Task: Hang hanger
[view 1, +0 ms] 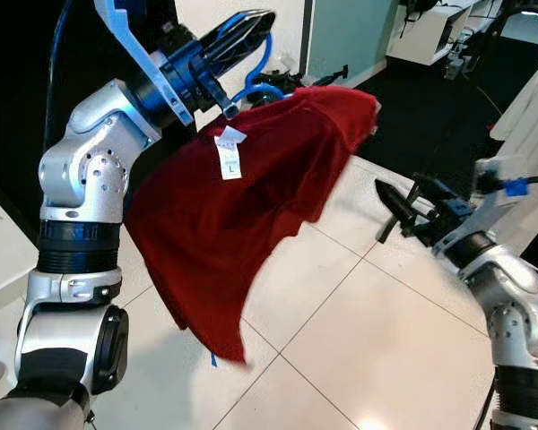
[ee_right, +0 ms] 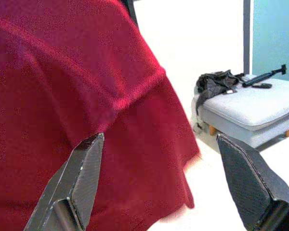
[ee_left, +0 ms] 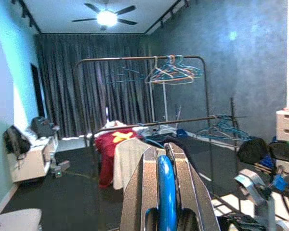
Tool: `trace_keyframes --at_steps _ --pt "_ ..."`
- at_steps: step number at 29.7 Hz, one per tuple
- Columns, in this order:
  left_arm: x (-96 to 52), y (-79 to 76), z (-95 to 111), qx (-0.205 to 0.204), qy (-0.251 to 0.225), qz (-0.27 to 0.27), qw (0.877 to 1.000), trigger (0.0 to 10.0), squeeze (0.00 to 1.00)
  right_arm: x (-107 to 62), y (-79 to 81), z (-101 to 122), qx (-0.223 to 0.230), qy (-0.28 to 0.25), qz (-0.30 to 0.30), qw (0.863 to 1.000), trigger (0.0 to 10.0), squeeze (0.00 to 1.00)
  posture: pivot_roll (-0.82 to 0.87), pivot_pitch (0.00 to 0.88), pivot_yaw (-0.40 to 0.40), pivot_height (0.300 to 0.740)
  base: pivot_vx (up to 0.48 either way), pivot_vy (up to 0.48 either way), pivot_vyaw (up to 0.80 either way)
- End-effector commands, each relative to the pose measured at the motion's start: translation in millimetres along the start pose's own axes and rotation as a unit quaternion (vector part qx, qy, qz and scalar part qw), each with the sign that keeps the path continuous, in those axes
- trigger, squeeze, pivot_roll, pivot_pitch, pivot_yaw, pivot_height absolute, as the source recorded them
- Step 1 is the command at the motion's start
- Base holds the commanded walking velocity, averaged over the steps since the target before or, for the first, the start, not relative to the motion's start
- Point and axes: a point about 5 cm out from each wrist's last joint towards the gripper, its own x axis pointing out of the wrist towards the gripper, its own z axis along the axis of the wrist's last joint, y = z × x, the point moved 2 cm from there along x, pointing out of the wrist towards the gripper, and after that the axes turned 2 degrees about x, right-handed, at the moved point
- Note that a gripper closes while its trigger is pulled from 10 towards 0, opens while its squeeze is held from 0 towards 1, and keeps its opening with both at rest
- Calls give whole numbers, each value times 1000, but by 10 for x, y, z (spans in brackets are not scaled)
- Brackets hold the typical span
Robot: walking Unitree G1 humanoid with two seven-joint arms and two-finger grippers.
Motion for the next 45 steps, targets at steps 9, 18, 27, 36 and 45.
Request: trace_keyframes --at_steps 9,18,27,36,45 --pt "71 -350 50 -24 -29 -91 995 3922 0 75 157 -77 41 1 36 999 10000 0 -48 109 34 740 0 0 0" --pt "-26 -293 20 -1 0 -102 995 3961 0 68 107 -61 27 9 31 999 10000 0 -53 106 35 740 0 0 0" --pt "-71 -220 57 15 5 -85 996 3922 0 41 99 -21 18 5 35 999 0 0 -58 109 36 740 0 0 0" --pt "-123 -126 53 40 27 -68 997 3961 0 12 67 -20 5 17 30 999 0 0 -61 111 33 740 0 0 0" --pt "-367 -32 -9 107 142 -152 972 5412 0 -141 -115 105 -53 54 21 997 0 0 -61 116 28 740 0 0 0"
